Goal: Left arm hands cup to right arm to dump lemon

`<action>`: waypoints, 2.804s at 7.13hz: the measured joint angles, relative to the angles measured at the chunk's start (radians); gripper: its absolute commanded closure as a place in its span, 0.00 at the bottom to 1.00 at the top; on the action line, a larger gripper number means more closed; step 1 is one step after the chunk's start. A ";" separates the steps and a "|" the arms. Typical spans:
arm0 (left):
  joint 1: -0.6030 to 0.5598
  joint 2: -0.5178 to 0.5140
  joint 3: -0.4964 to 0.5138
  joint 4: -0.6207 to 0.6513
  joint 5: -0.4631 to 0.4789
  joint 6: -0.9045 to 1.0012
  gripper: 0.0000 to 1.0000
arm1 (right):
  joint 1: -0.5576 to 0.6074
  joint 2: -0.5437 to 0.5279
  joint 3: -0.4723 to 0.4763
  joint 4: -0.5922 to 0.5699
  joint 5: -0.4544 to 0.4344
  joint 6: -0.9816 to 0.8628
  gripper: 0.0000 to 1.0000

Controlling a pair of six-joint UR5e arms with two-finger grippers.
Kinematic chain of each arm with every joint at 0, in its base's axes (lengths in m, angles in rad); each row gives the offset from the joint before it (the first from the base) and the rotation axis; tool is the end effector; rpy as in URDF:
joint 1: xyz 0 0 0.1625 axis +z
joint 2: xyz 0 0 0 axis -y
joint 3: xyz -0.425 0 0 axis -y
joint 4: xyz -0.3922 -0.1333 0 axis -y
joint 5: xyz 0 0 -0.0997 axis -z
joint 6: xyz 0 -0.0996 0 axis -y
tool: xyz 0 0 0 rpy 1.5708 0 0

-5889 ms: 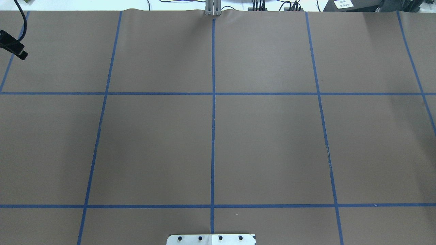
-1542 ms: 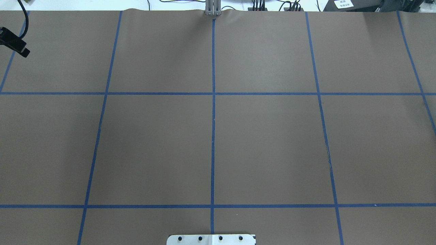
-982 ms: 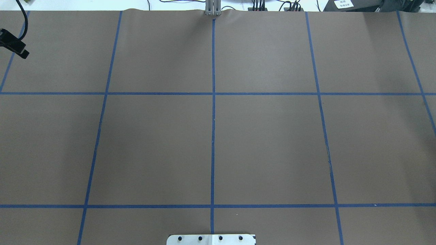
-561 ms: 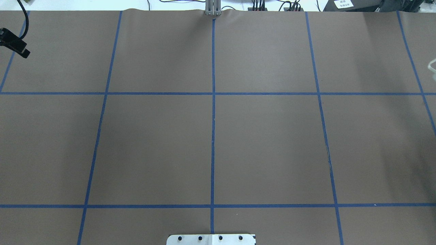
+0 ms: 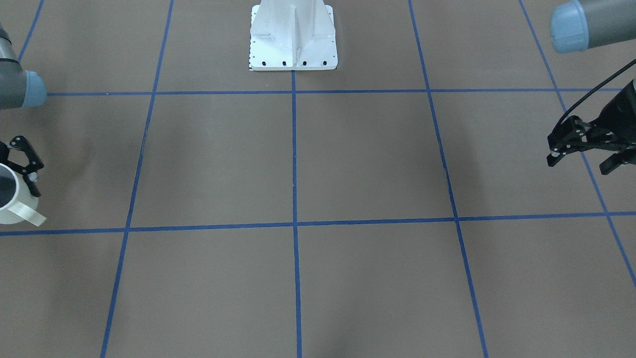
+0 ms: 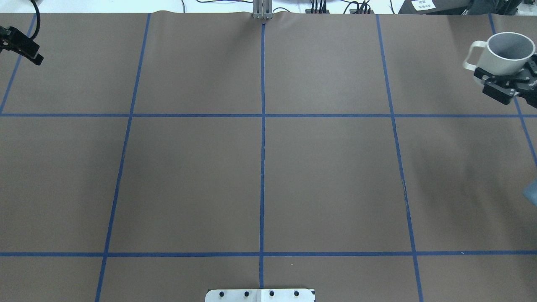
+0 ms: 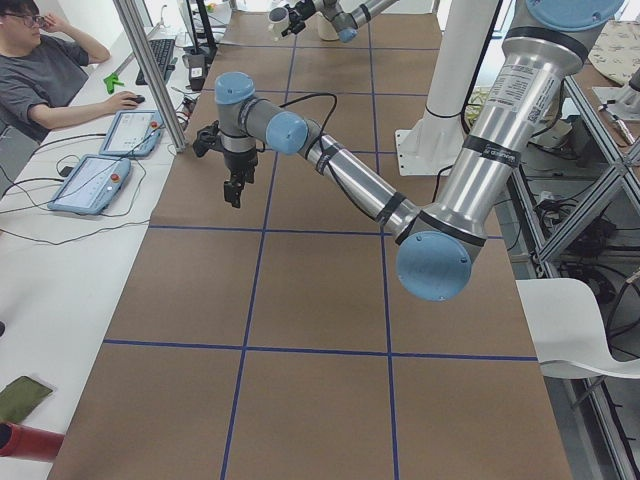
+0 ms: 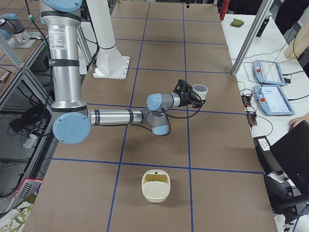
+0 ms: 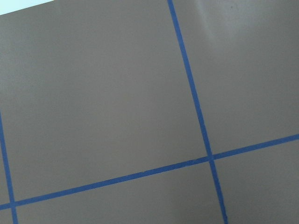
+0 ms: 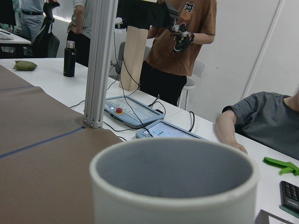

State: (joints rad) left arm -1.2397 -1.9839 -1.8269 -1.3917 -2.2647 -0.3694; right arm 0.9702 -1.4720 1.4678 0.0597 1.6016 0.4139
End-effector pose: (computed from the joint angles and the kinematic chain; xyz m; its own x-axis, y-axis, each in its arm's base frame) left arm 0.1300 -0.5921 0.3291 0.6903 0.1973 -0.6962 -0.0403 0.9711 0.2352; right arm -0.1909 -0.5092 0.4820 0.7265 -0.5588 0.4000 -0.3534 0.1955 0.9148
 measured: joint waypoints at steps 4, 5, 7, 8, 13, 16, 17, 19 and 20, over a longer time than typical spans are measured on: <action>0.127 -0.109 0.011 -0.192 -0.046 -0.523 0.00 | -0.313 0.321 -0.004 -0.329 -0.433 -0.029 1.00; 0.159 -0.128 0.019 -0.252 -0.045 -0.649 0.00 | -0.366 0.382 -0.004 -0.393 -0.521 -0.024 1.00; 0.212 -0.200 0.032 -0.289 -0.041 -0.860 0.00 | -0.441 0.487 -0.007 -0.504 -0.643 -0.020 1.00; 0.238 -0.234 0.039 -0.291 -0.034 -0.950 0.00 | -0.478 0.538 -0.008 -0.571 -0.710 -0.019 1.00; 0.270 -0.316 0.081 -0.298 -0.025 -1.076 0.00 | -0.529 0.689 -0.134 -0.666 -0.804 -0.017 0.82; 0.292 -0.368 0.140 -0.327 -0.020 -1.098 0.19 | -0.533 0.703 -0.128 -0.664 -0.810 -0.019 0.81; 0.297 -0.375 0.144 -0.331 -0.020 -1.098 0.30 | -0.537 0.704 -0.126 -0.663 -0.818 -0.020 0.79; 0.309 -0.384 0.148 -0.346 -0.019 -1.099 0.44 | -0.558 0.705 -0.122 -0.663 -0.854 -0.020 0.78; 0.316 -0.385 0.155 -0.362 -0.019 -1.099 0.48 | -0.573 0.705 -0.120 -0.663 -0.880 -0.020 0.78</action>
State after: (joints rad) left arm -0.9234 -2.3692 -1.6717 -1.7541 -2.2841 -1.4680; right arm 0.3976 -0.7673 1.3481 -0.6029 0.7219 0.3942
